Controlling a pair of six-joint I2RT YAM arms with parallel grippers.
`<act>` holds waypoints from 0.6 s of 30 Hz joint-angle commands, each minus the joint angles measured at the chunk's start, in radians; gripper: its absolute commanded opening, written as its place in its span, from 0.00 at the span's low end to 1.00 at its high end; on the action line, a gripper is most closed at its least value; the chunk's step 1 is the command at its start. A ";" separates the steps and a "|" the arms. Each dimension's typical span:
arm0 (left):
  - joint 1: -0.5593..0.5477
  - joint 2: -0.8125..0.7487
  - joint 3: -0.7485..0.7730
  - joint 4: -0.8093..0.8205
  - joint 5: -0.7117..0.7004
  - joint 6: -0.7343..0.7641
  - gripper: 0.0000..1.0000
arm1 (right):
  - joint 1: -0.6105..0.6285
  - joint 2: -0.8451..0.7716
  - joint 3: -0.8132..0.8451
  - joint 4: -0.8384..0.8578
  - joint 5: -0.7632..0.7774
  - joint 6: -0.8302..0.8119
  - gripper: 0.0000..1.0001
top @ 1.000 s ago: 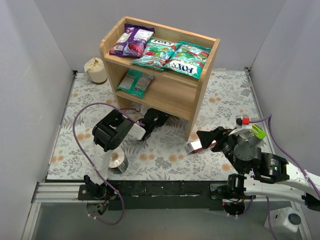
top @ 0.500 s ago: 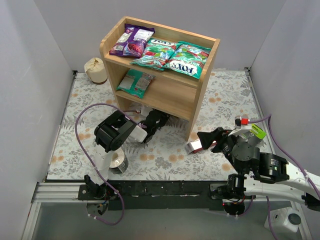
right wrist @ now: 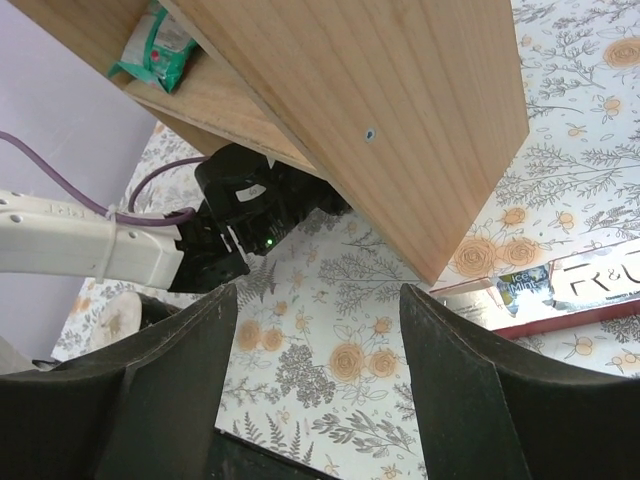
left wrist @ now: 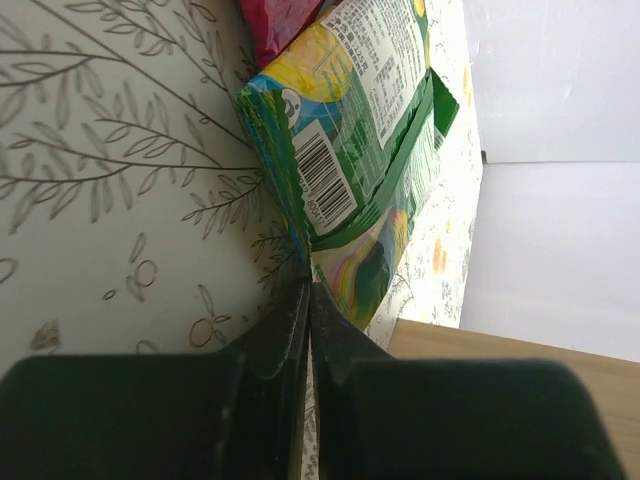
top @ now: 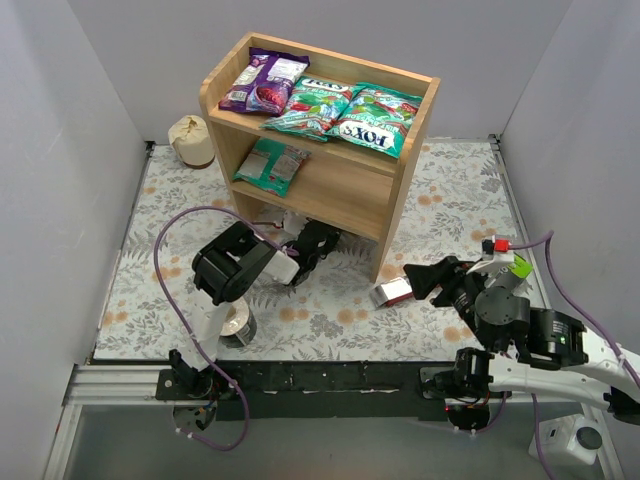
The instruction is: Place and organize the candy bags onto the shelf
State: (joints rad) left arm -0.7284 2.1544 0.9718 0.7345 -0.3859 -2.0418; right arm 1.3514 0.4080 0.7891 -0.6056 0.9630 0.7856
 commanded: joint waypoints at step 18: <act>-0.009 -0.630 -0.330 -0.702 0.024 -0.469 0.00 | 0.006 0.104 0.019 0.063 0.008 0.007 0.73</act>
State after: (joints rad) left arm -0.7303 1.6958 0.7292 0.2401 -0.3866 -2.0151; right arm 1.3514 0.4911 0.7895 -0.5987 0.9508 0.7895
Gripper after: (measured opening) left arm 0.010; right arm 0.731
